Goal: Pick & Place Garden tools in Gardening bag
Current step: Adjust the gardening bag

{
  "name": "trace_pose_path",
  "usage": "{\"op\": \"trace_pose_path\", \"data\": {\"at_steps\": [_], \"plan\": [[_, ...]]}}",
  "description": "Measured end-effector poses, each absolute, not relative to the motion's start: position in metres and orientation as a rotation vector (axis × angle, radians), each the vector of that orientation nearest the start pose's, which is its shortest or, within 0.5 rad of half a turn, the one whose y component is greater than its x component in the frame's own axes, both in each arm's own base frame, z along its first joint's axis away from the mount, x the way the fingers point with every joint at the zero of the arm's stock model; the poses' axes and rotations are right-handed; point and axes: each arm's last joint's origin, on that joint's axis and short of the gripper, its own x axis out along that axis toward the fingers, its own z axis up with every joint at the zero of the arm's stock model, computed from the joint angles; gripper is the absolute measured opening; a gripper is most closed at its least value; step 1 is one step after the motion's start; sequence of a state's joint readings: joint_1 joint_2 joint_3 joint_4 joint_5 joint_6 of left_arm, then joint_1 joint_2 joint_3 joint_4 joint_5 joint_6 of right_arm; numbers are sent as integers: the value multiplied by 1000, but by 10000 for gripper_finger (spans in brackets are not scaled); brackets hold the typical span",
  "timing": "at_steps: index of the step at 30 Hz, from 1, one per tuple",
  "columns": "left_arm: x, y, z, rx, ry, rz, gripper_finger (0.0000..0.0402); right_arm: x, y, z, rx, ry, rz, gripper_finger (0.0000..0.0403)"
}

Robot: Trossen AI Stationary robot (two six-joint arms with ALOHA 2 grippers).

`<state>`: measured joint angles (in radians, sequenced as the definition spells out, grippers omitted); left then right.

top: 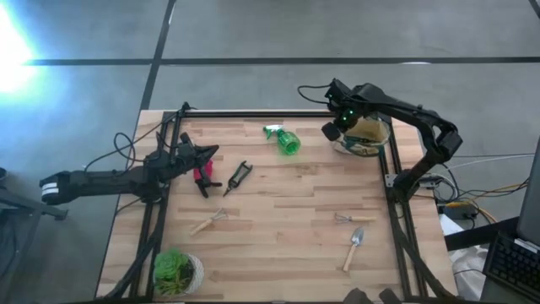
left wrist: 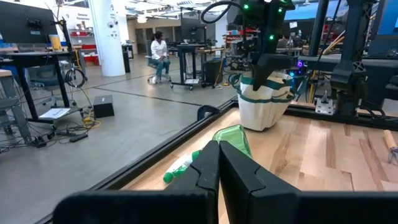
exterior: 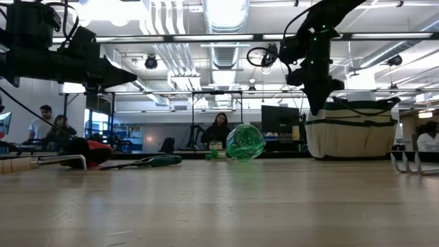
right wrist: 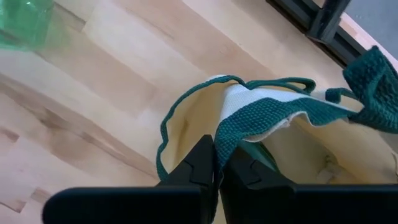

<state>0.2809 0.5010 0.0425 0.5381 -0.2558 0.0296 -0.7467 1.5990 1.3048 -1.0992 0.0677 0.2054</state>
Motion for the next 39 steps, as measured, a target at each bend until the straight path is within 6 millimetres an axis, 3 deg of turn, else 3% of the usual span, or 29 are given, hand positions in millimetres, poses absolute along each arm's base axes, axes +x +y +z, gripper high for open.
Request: {"op": "trace_pose_path", "data": {"at_steps": [10, 24, 39], "plan": [[123, 43, 183, 30, -73, 538, 14, 231, -186, 257, 591, 1300, -758, 8], [123, 43, 183, 30, -73, 538, 14, 250, -145, 228, 546, 1403, -673, 8], [123, 43, 183, 30, -73, 537, 14, 270, -107, 228, 525, 1411, -496, 8]]}}
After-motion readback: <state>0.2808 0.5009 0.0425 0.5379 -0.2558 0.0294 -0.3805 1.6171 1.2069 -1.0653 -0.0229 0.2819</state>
